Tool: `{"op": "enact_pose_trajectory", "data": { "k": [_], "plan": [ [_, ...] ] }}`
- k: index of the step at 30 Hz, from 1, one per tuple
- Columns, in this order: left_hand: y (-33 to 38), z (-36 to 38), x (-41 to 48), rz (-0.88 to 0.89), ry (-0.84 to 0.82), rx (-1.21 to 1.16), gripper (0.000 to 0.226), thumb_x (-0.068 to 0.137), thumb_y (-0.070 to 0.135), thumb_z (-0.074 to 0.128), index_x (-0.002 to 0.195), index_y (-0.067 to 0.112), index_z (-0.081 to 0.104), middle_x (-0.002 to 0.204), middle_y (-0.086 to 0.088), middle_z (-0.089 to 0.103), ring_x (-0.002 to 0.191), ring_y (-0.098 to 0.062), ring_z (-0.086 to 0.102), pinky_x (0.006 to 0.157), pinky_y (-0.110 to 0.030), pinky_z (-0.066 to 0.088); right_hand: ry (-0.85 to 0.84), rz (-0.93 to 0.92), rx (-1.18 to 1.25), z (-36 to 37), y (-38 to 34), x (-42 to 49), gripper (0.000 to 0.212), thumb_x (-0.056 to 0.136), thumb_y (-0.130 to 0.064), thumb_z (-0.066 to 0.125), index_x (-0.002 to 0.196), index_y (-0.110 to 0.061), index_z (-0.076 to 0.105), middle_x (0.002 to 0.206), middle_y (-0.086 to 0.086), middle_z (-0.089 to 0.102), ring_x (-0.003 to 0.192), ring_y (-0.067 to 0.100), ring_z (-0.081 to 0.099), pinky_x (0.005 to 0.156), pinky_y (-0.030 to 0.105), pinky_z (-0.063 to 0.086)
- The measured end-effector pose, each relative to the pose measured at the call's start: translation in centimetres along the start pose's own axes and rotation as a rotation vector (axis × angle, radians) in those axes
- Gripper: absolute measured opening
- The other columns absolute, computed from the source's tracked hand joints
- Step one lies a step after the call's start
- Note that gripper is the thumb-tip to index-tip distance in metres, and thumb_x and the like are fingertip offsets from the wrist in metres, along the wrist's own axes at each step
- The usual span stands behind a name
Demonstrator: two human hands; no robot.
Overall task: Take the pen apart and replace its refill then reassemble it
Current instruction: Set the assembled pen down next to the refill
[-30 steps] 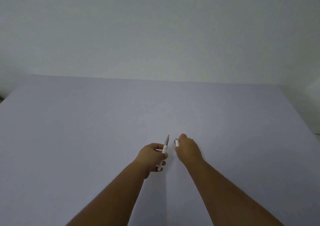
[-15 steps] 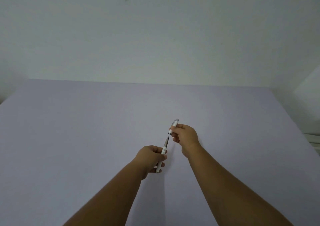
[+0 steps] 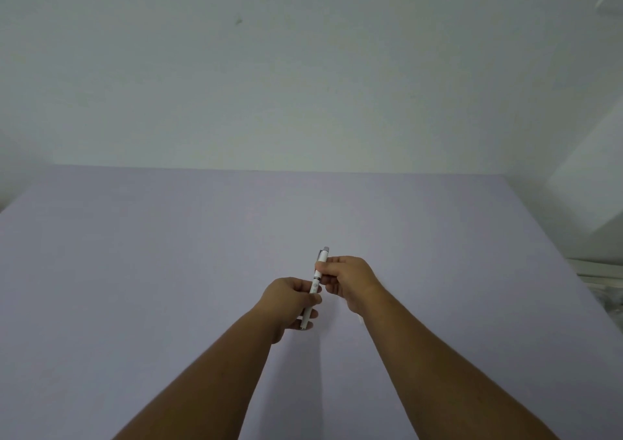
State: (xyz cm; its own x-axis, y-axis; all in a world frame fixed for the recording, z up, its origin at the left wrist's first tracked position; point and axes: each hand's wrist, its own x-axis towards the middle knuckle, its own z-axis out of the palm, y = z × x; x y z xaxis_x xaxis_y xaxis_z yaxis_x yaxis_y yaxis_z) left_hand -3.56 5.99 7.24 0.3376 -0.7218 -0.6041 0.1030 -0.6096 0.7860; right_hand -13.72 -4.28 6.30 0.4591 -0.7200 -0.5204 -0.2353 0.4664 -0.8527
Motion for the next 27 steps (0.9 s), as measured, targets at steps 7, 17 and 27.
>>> {"op": "enact_pose_trajectory", "data": {
  "k": [7,17,27],
  "plan": [
    [0.3,0.0,-0.8,0.018,0.0,0.005,0.008,0.083,0.009,0.068,0.087,0.015,0.07,0.083,-0.01,0.069,0.069,-0.02,0.068,0.056,-0.029,0.059,-0.042,-0.002,0.011,-0.4,-0.2,-0.8,0.005,0.079,-0.01,0.071,0.076,-0.006,0.069,0.068,0.009,0.066,0.057,0.015,0.057,0.057,0.022,0.051],
    [0.0,0.6,-1.0,-0.002,-0.017,-0.042,0.009,0.084,0.008,0.066,0.092,0.012,0.07,0.085,-0.012,0.069,0.072,-0.021,0.067,0.058,-0.03,0.059,-0.038,-0.019,0.007,-0.7,0.0,-1.3,0.003,0.081,-0.009,0.069,0.079,-0.008,0.068,0.07,0.009,0.066,0.057,0.015,0.057,0.059,0.024,0.052],
    [-2.5,1.9,2.5,-0.024,0.184,-0.061,0.011,0.083,0.016,0.068,0.094,0.018,0.069,0.082,-0.002,0.065,0.071,-0.016,0.06,0.071,-0.032,0.056,0.362,-0.093,-0.572,-2.5,2.1,1.5,0.025,0.088,-0.016,0.047,0.084,-0.002,0.068,0.082,0.012,0.068,0.07,0.023,0.06,0.068,0.036,0.051]
  ]
}}
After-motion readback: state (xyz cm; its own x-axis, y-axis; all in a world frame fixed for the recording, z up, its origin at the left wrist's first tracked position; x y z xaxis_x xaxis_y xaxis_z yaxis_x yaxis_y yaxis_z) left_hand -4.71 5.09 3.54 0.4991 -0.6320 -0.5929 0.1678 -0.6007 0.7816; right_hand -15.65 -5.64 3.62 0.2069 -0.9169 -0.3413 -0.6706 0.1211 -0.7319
